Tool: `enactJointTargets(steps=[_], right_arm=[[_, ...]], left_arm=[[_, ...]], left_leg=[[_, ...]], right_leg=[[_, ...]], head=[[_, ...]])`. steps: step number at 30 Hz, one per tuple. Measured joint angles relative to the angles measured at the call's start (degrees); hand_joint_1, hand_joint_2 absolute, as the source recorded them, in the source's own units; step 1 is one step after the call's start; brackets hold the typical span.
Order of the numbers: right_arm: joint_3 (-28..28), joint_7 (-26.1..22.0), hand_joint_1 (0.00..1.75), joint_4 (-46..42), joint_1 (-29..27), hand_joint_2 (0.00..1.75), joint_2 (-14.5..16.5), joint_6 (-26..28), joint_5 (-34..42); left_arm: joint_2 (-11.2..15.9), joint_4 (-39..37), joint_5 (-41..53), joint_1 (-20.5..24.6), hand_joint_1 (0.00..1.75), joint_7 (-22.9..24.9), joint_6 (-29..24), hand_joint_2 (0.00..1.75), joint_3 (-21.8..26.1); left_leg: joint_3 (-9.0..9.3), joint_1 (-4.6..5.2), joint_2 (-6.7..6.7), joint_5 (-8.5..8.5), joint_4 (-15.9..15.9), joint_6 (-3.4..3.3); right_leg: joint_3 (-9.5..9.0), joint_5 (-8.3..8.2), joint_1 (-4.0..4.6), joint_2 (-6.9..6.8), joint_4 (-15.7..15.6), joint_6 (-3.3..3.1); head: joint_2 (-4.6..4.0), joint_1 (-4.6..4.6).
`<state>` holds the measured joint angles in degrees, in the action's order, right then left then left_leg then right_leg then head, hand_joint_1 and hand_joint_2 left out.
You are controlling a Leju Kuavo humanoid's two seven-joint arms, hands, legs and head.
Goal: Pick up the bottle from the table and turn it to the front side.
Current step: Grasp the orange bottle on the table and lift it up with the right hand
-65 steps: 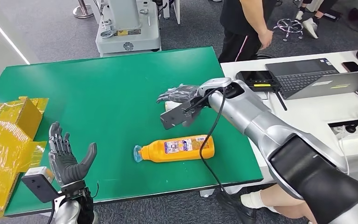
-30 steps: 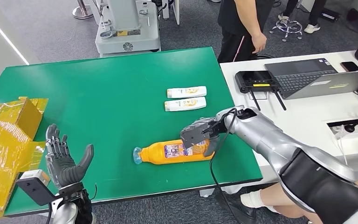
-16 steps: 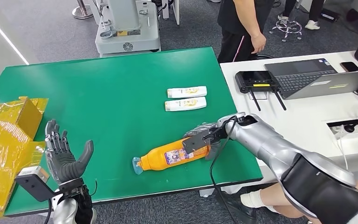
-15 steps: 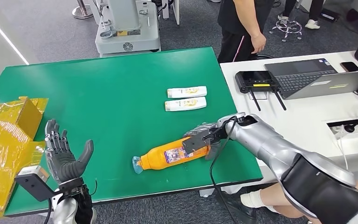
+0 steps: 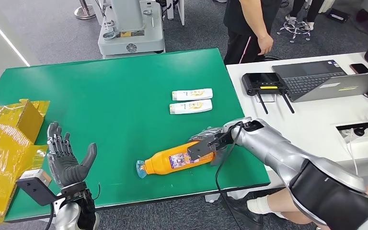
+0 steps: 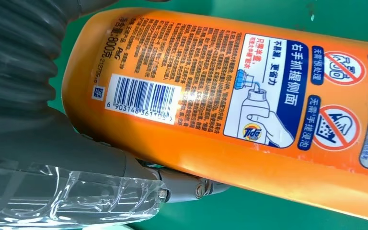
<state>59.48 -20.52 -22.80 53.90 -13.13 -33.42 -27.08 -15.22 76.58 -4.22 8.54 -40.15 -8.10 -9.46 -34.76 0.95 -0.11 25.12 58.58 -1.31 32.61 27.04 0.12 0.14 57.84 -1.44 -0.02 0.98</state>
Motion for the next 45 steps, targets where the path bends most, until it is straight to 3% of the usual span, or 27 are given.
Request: enactJointTargets(steps=[5,9,12,29,33,45], right_arm=[[0.58,0.17,0.00,-0.67,-0.13,1.75,-0.39,3.78,-1.23],[2.63,1.74,0.00,-2.66,-0.27,1.75,-0.57,19.11,-6.68],[4.20,2.38,0.00,-3.69,-0.73,1.75,-0.57,24.29,-8.24],[6.70,0.92,0.01,-5.15,-2.87,1.75,-0.63,26.54,-7.20],[6.64,0.22,1.75,-5.45,-2.90,1.75,-0.92,25.19,-6.67],[6.21,-2.54,1.75,-7.87,-3.47,1.75,-2.45,25.46,-4.81]], left_arm=[[0.01,-0.16,0.01,0.00,0.00,0.00,0.10,1.75,0.00],[0.01,-0.17,0.11,-0.03,0.00,0.02,0.11,1.75,0.00],[0.01,-0.17,0.19,-0.09,0.00,0.00,0.37,1.75,0.00],[-0.02,-0.17,0.26,-0.10,0.00,0.00,0.74,1.75,0.00],[-0.02,-0.17,0.24,-0.10,0.00,-0.01,0.73,1.75,0.00],[-0.02,-0.17,0.09,-0.14,0.00,0.00,0.08,1.75,0.00]], left_leg=[[-0.02,0.00,0.00,0.00,0.00,0.00],[-0.02,0.00,0.00,0.00,0.00,0.00],[-0.02,0.00,-0.01,0.00,0.00,0.00],[-0.03,0.00,-0.02,0.00,0.01,0.00],[-0.03,0.00,-0.02,0.00,0.02,0.00],[-0.04,0.00,-0.03,0.00,0.02,0.00]], right_leg=[[0.00,0.00,0.00,0.00,0.00,0.00],[0.00,0.00,0.00,0.00,0.00,0.00],[0.00,0.00,0.00,-0.01,0.00,0.00],[0.00,0.00,0.00,-0.02,0.00,0.01],[0.00,0.00,0.00,-0.02,0.00,0.01],[0.00,0.00,0.00,-0.03,0.00,0.01]], head=[[0.00,0.00],[0.00,0.00],[0.00,0.00],[0.00,0.00],[0.00,0.00],[0.00,0.00]])
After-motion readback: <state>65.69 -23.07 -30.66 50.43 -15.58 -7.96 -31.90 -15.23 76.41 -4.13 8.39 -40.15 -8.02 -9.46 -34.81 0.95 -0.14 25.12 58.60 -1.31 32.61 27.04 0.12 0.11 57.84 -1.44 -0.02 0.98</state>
